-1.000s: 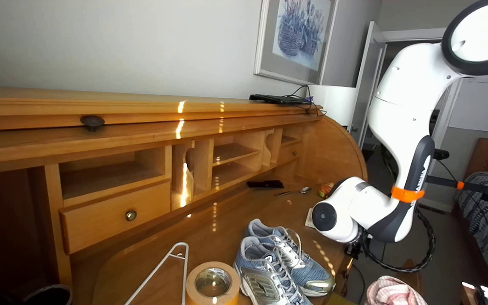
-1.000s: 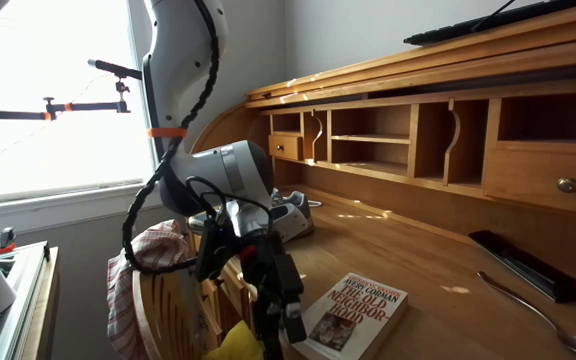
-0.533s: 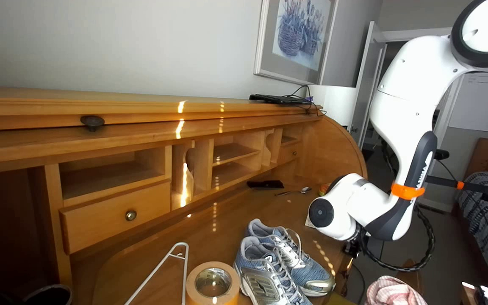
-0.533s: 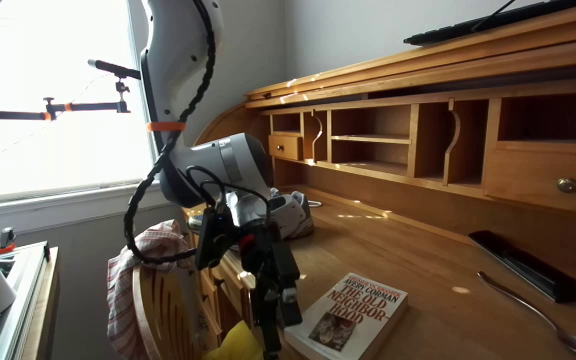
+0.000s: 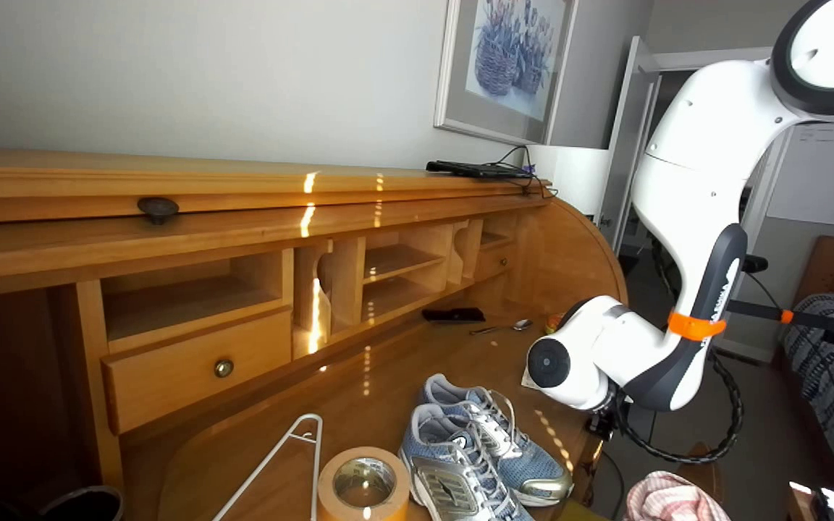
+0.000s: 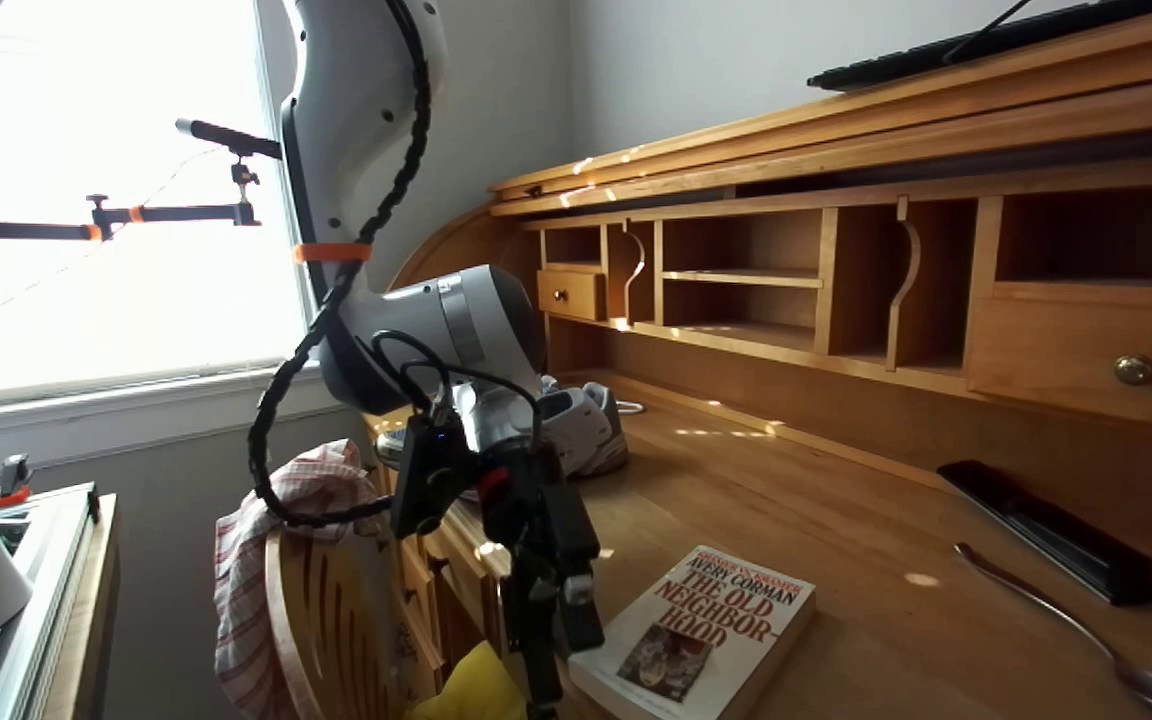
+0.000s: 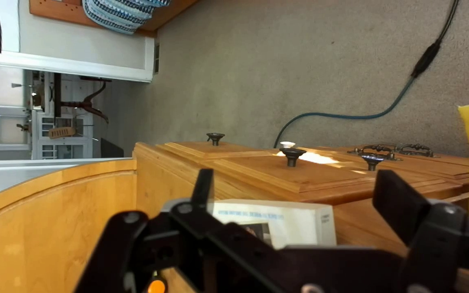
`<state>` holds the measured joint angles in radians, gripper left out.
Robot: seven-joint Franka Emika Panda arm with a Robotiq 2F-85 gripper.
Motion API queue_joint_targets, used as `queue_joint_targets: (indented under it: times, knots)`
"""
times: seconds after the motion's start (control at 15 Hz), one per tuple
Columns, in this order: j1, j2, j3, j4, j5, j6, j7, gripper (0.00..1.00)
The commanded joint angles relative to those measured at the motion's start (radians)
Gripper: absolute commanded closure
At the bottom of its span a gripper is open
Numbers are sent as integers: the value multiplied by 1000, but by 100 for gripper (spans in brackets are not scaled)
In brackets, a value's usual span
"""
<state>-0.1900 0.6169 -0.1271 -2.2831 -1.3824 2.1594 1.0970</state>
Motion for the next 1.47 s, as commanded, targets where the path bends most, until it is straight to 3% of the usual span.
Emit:
queue_joint_targets:
  times: [0.0,1.4]
  knots:
    - [0,-26,9,8,33,-6,-26,0]
    - [-46,-25,-25,30,10,62,-50,0]
